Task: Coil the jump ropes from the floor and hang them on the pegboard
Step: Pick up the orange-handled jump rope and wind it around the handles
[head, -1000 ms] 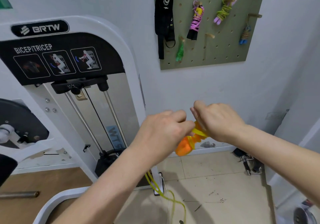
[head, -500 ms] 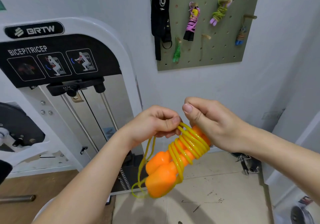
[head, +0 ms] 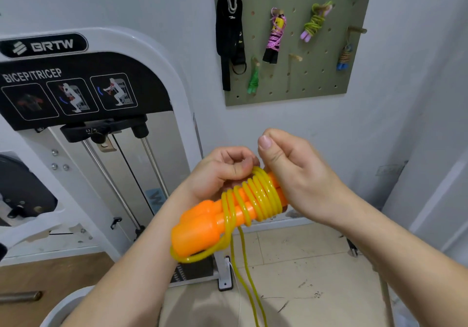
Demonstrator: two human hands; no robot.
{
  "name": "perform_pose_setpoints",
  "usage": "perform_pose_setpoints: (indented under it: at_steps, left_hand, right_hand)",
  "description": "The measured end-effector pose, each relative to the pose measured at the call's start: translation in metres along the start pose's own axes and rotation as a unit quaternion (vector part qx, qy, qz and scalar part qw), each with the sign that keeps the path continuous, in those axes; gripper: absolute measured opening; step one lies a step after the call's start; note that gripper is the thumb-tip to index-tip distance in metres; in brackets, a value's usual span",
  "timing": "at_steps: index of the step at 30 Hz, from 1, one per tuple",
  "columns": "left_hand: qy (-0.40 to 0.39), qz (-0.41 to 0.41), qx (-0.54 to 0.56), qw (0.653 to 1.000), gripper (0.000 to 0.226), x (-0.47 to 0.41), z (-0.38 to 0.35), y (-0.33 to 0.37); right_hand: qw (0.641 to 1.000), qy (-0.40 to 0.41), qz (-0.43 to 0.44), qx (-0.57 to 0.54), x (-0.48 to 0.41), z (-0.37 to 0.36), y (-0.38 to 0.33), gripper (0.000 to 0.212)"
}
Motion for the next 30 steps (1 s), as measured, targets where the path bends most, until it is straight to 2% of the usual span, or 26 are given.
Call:
perform_pose_setpoints:
  at_steps: [2,4,6,10,13,17,19,21,24,27,30]
  left_hand:
    - [0.045,-0.001,0.032,0.998,0.061,-0.001,-0.005,-0.008]
    - [0.095,-0.022,0.07,0.993,0.038,0.001,-0.015,-0.017]
    - [0.19,-0.04,0.017,0.981,0.015,0.006,-0.023,-0.023]
    - [0.306,-0.06,-0.06,0.948,0.038,0.012,-0.037,-0.029]
    - [0.341,-0.008,-0.101,0.935,0.048,0.013,-0.036,-0.04]
    - [0.271,0.008,-0.26,0.927,0.021,0.024,-0.054,-0.059]
    - [0.239,-0.003,-0.393,0.888,0.013,0.029,-0.059,-0.057]
    - [0.226,-0.032,-0.528,0.818,0.021,0.031,-0.06,-0.046]
    - [0.204,-0.072,-0.652,0.726,0.013,0.03,-0.069,-0.028]
    - [0.16,-0.093,-0.74,0.647,0.028,0.031,-0.079,-0.02]
    - [0.151,-0.118,-0.772,0.606,0.039,0.035,-0.081,-0.01]
  right_hand:
    - [0.998,0.055,-0.018,-0.029,-0.003,0.003,0.005,0.033]
    - [0.99,0.116,-0.059,-0.056,-0.007,0.005,0.018,0.035]
    - [0.98,0.173,-0.093,-0.041,-0.009,0.008,0.032,0.036]
    - [0.963,0.246,-0.106,0.019,-0.014,0.014,0.049,0.036]
    - [0.949,0.271,-0.088,0.134,-0.013,0.016,0.054,0.038]
    - [0.918,0.285,-0.12,0.249,-0.015,0.029,0.064,0.035]
    - [0.902,0.28,-0.128,0.302,-0.015,0.038,0.068,0.029]
    - [0.89,0.271,-0.121,0.347,-0.013,0.041,0.069,0.026]
    - [0.88,0.267,-0.105,0.378,-0.012,0.038,0.069,0.026]
    - [0.882,0.32,-0.11,0.329,-0.008,0.04,0.071,0.028]
    - [0.888,0.367,-0.123,0.249,-0.001,0.041,0.074,0.03]
Point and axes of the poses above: each hand's wrist, its own x-axis away from the middle knuckle, its own z-axis out of the back of the hand, y = z × x, the point moved 5 cm from there along -x, towards the middle knuckle, and after that the axes turned 2 degrees about -z, right-handed, at the moved point
